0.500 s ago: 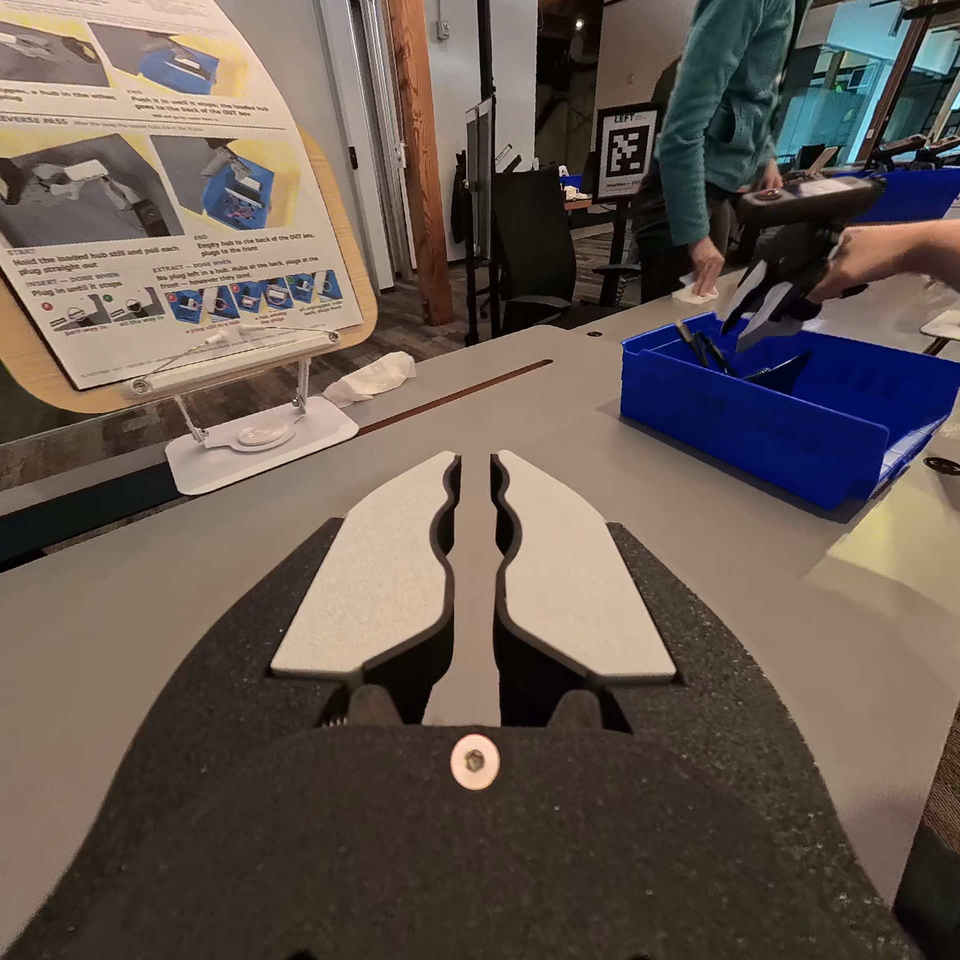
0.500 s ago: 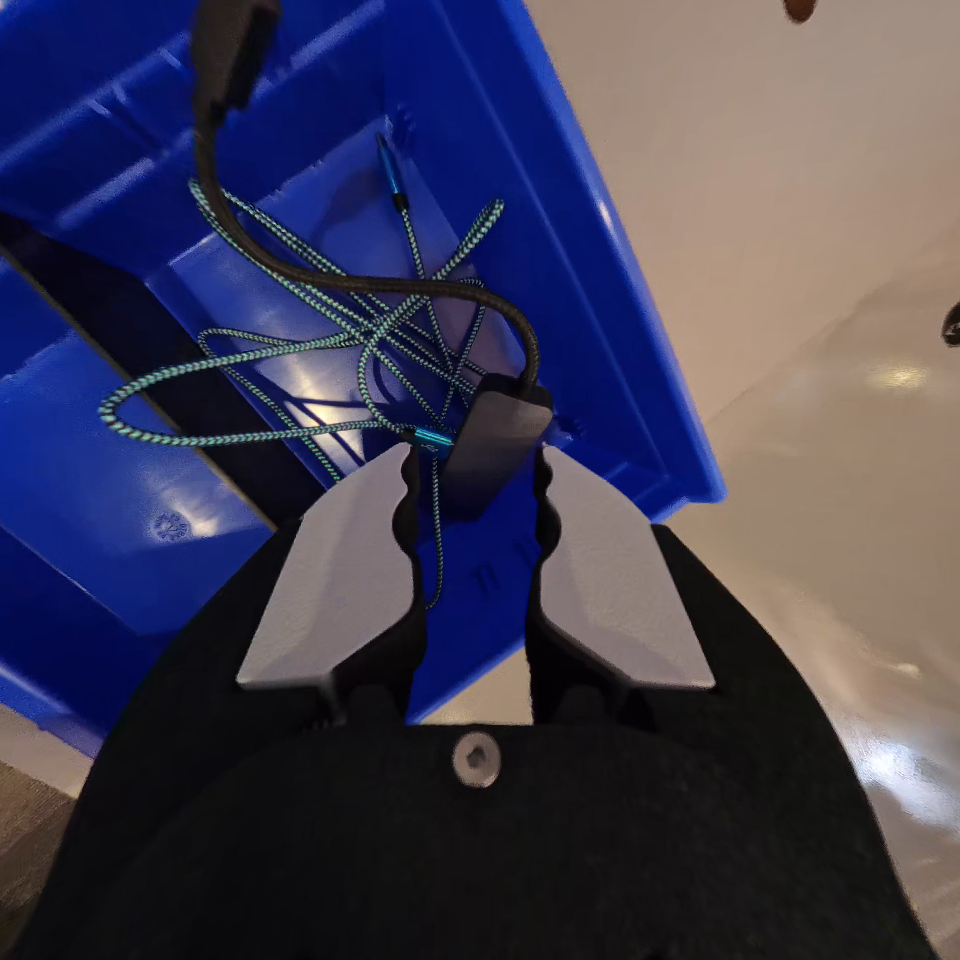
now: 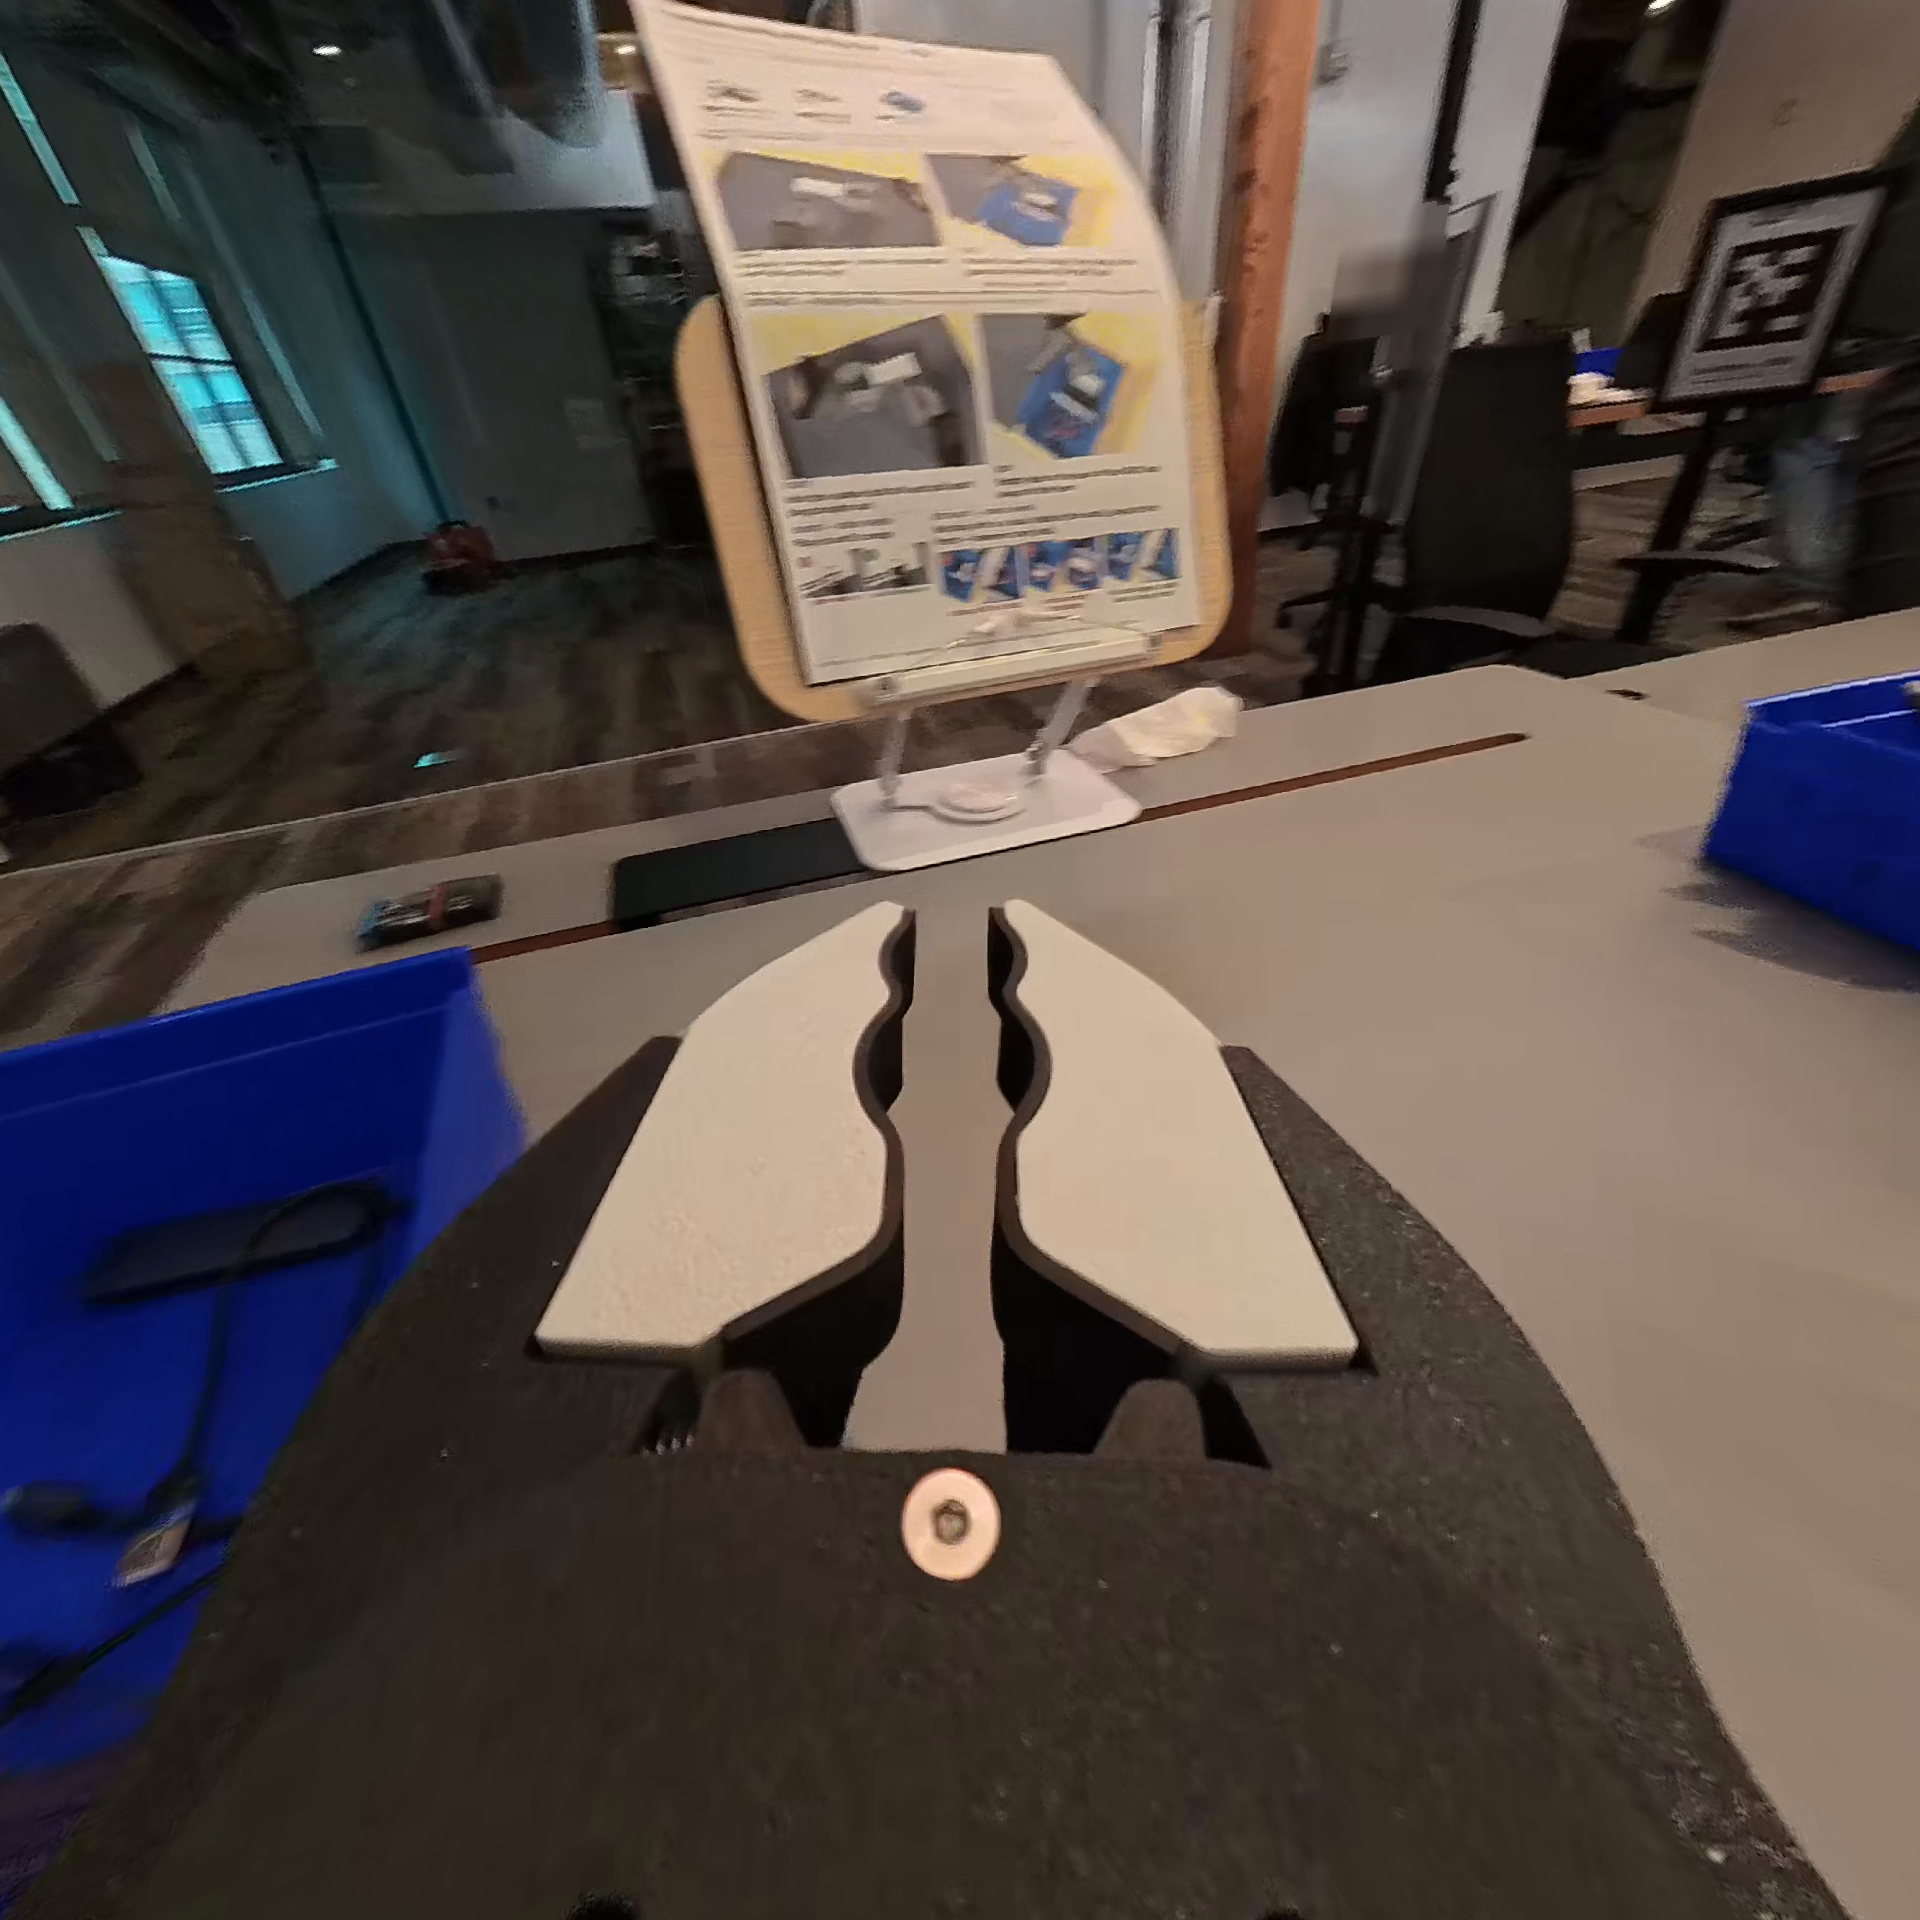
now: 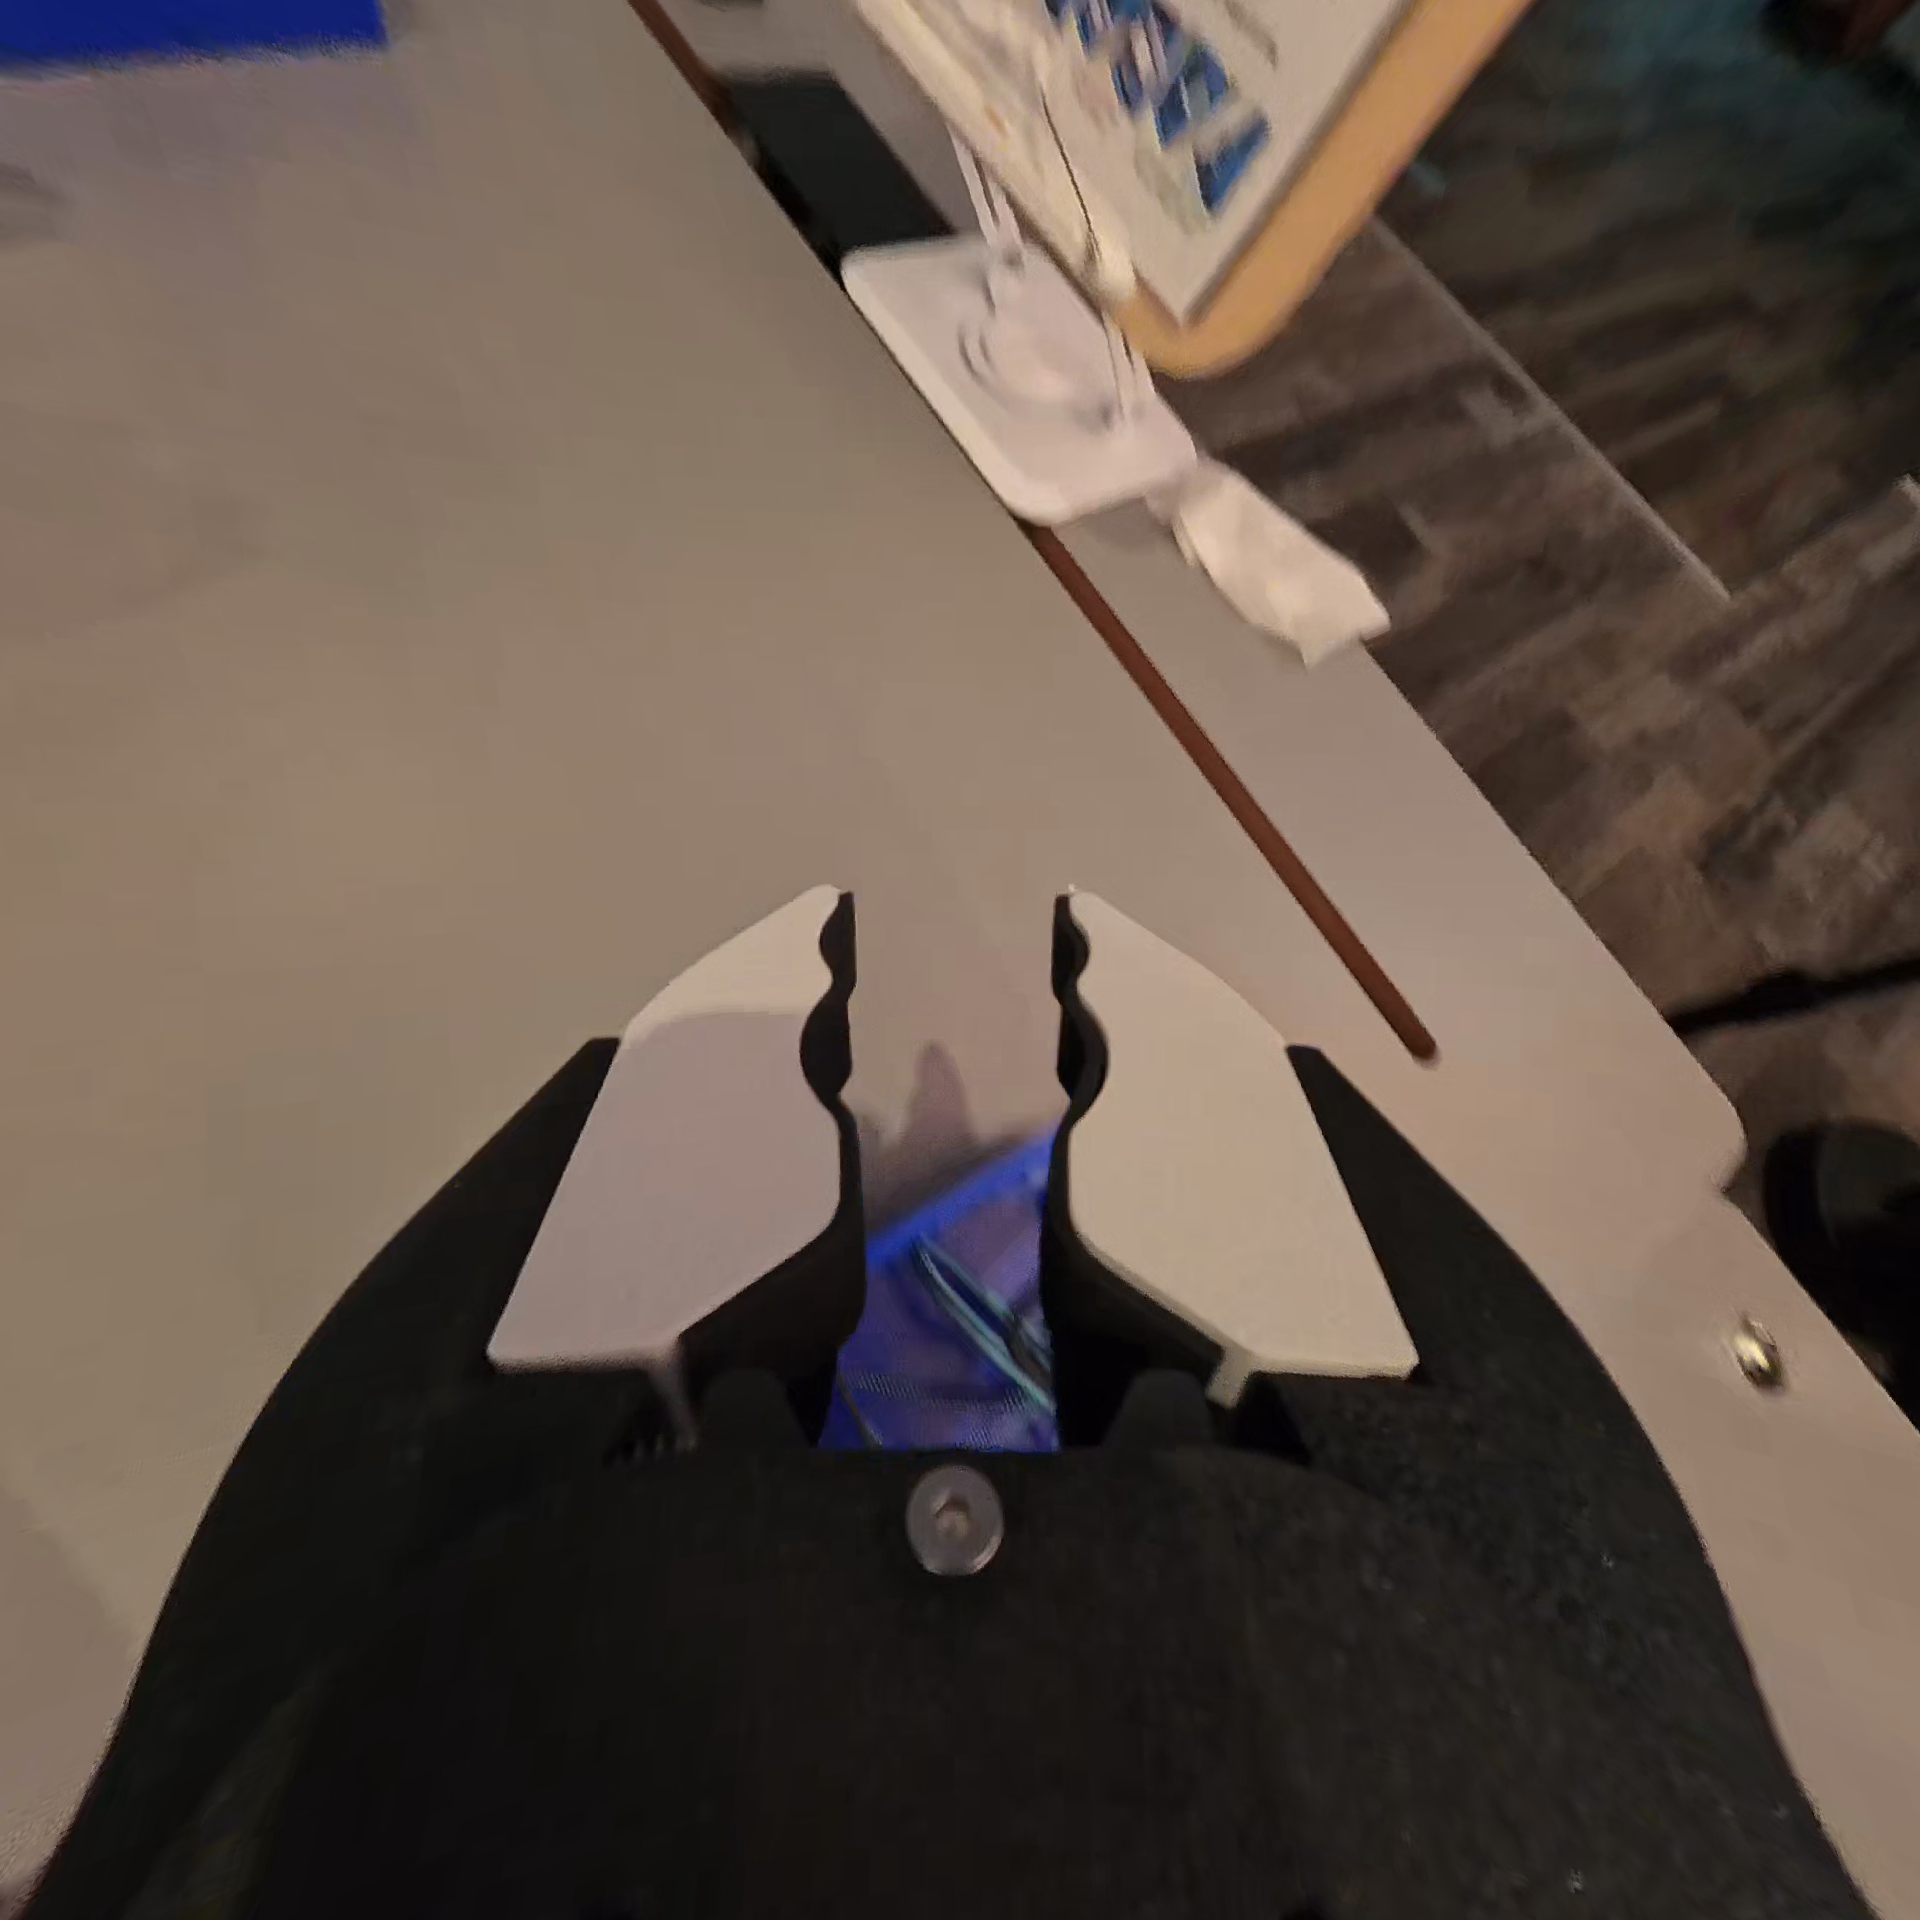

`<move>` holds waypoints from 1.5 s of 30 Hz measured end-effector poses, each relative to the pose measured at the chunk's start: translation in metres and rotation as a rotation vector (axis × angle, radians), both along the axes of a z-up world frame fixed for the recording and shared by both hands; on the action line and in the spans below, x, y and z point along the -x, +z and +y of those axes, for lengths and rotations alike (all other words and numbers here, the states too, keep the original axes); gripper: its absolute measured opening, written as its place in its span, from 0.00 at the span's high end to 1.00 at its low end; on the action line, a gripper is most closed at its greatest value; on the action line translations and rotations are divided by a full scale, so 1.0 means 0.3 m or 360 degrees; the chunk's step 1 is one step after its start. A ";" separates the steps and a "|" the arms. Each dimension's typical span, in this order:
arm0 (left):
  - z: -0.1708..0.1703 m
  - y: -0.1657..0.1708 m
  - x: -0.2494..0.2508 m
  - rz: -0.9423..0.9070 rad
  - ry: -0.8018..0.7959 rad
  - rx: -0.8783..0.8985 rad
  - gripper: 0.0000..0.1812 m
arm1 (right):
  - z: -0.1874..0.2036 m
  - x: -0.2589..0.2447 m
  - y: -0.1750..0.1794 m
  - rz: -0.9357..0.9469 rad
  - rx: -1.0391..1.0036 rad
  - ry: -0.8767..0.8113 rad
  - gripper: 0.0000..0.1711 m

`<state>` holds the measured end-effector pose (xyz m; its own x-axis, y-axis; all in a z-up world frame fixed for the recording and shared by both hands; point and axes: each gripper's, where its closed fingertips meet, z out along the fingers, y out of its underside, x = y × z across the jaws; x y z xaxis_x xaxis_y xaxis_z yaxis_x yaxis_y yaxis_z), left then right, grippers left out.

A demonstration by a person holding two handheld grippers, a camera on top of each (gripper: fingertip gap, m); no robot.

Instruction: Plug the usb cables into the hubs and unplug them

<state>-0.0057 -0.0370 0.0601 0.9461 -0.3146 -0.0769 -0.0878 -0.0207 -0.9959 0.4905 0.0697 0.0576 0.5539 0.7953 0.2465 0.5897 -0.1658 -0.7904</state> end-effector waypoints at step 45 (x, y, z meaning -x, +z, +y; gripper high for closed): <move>0.611 -0.662 0.935 0.2303 -0.1032 0.1088 0.92 | -0.158 1.135 -0.120 0.0456 0.0590 0.0754 0.83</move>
